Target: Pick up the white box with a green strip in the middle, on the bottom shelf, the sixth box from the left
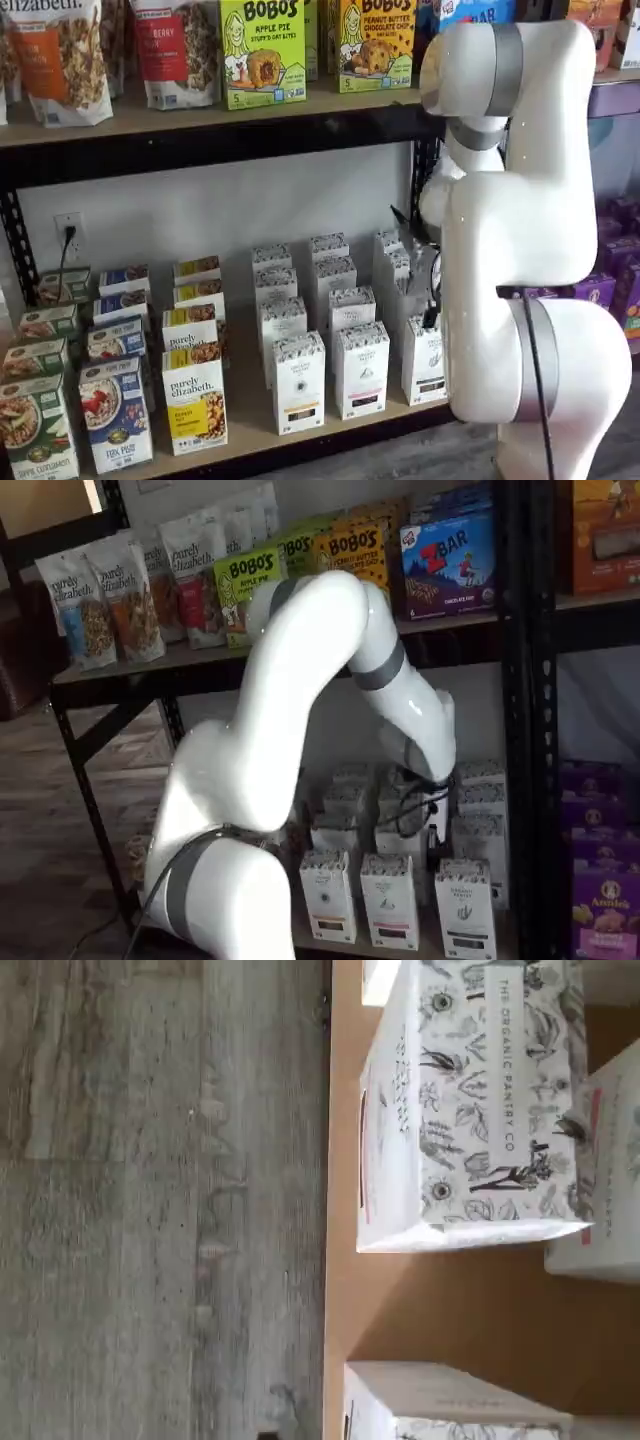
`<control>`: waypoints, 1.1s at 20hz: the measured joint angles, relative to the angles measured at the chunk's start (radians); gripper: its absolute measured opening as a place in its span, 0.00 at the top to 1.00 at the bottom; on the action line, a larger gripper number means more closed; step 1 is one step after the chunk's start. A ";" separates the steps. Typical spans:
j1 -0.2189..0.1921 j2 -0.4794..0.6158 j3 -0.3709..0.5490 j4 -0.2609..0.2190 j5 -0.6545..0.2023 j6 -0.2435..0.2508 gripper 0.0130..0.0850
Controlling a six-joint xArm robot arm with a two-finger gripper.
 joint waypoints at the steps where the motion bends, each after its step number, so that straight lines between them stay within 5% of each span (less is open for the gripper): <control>1: 0.000 0.000 -0.001 -0.013 0.002 0.012 0.00; 2: 0.003 0.003 -0.008 -0.052 0.013 0.049 0.00; 12: 0.028 0.022 -0.022 -0.091 0.009 0.106 0.00; 22: 0.017 0.133 -0.136 -0.214 -0.004 0.202 0.00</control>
